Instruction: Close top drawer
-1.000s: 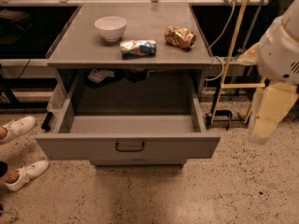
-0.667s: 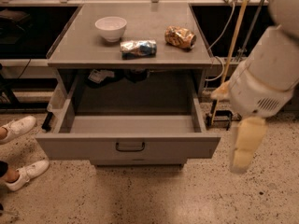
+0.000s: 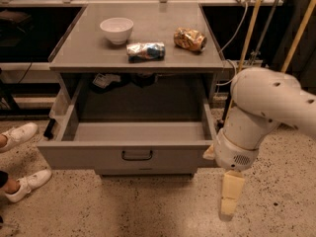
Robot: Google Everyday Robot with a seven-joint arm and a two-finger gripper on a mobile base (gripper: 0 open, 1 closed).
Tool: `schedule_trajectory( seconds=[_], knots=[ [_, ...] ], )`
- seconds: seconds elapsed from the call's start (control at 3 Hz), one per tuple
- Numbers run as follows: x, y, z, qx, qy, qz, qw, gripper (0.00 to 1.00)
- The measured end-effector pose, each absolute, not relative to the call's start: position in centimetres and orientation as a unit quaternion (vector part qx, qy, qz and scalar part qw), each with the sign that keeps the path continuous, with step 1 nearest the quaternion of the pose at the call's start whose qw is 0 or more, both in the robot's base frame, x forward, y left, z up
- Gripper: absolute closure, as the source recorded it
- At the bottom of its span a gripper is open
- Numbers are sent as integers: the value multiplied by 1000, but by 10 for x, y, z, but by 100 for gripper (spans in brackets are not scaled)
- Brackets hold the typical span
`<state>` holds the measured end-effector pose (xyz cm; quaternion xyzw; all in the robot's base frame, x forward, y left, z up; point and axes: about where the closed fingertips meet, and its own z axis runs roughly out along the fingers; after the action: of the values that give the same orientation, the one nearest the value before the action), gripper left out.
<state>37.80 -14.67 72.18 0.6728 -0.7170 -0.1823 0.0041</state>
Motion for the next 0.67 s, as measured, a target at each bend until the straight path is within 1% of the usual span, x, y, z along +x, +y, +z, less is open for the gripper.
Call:
schedule_trajectory(
  seconds=[0.33,0.67],
  knots=[
    [399,-150,674,636,-745,-204,13,0],
    [432,-151,648,596,-777,-203,5,0]
  ],
)
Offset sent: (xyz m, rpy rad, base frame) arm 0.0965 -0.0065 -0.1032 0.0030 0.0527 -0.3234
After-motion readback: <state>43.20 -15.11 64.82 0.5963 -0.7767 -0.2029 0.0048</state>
